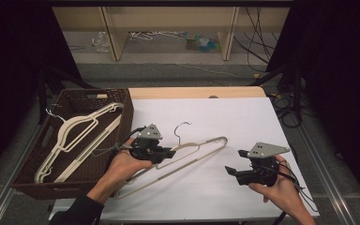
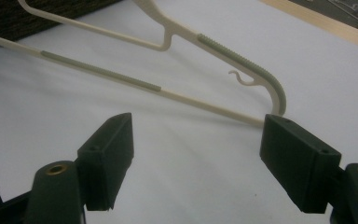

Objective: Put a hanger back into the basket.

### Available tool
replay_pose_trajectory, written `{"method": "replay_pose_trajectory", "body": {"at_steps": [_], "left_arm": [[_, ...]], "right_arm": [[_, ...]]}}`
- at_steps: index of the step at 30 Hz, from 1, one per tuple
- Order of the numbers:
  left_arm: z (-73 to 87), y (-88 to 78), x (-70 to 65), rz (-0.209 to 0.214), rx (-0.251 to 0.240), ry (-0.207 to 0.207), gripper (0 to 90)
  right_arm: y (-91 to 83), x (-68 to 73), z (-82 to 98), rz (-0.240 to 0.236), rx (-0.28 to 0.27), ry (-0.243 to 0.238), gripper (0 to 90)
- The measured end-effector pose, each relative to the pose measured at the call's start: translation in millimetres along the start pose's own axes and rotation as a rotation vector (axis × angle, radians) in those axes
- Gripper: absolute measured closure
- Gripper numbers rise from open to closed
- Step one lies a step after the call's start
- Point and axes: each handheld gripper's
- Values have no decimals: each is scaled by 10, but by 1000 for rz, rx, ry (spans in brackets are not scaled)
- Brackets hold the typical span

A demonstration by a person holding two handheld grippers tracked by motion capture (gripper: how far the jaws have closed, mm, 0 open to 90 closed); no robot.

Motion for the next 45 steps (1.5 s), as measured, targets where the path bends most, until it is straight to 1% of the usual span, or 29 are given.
{"method": "replay_pose_trajectory", "body": {"at_steps": [2,3,4,6,10,11,13,14,15,16,17,18,22,25,26,28,29,30,31,32,33,36,38,40,41,42,43,44,45], "left_arm": [[-3,-29,13,2,-9,-7,858],[-6,-51,20,-3,-10,-1,858],[-10,-72,23,7,-24,-9,858],[-14,-113,28,15,-40,-29,859],[-33,-267,37,10,-87,-48,858],[-37,-322,35,3,-99,-55,858],[-40,-434,35,5,-137,-71,858],[-38,-494,37,11,-156,-79,858],[-33,-570,37,16,-181,-91,858],[-30,-618,36,12,-193,-97,858],[-27,-688,39,18,-206,-105,858],[-20,-755,41,19,-230,-113,858],[17,-1050,65,17,-302,-145,858],[41,-1275,102,-18,-327,-145,858],[50,-1365,135,-32,-335,-143,858],[68,-1484,177,-49,-347,-161,858],[80,-1552,210,-65,-348,-157,858],[98,-1627,242,-77,-358,-172,858],[113,-1686,277,-95,-354,-163,858],[128,-1730,302,-113,-349,-163,858],[159,-1795,353,-136,-348,-171,858],[258,-1929,491,-178,-346,-205,858],[321,-1991,570,-197,-340,-221,858],[404,-2054,671,-226,-328,-230,858],[431,-2070,701,-226,-329,-238,858],[477,-2096,756,-236,-325,-239,858],[503,-2108,784,-240,-326,-245,858],[546,-2123,834,-243,-326,-243,858],[580,-2131,869,-256,-324,-241,858]], "right_arm": [[7,-2,4,-2,-3,-14,273],[7,-2,6,0,-3,-16,273],[3,5,12,3,-1,-9,273],[1,6,18,4,2,-11,273],[-1,11,42,3,0,-10,273],[-2,19,53,4,4,-8,273],[6,34,75,4,6,-8,273],[15,35,83,4,-2,-15,273],[16,44,93,2,1,-11,272],[20,53,102,3,-4,-7,270],[22,58,108,9,-10,-6,267],[20,65,115,5,-8,-1,265],[32,74,136,2,-8,-15,265],[37,83,153,-5,1,-3,265],[45,75,157,3,-2,-14,265],[41,73,161,1,7,-5,265],[40,75,164,4,8,0,265],[38,72,166,5,7,0,265],[38,67,168,5,5,-2,265],[33,70,172,5,10,3,265],[34,65,174,4,9,-3,265],[39,63,189,3,13,5,265],[41,65,196,-2,22,11,265],[49,64,200,-2,26,8,266],[59,62,201,1,20,0,266],[61,63,201,-1,21,-2,266],[62,68,200,-1,23,1,266],[62,69,199,-1,23,0,266],[62,70,199,-2,23,1,266]]}}
Point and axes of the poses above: each handheld gripper's, and its own axes: y roughly forward along the jaws, z roughly out of its underside, x roughly to its left, and after that the axes turned 11 degrees about x, right-handed
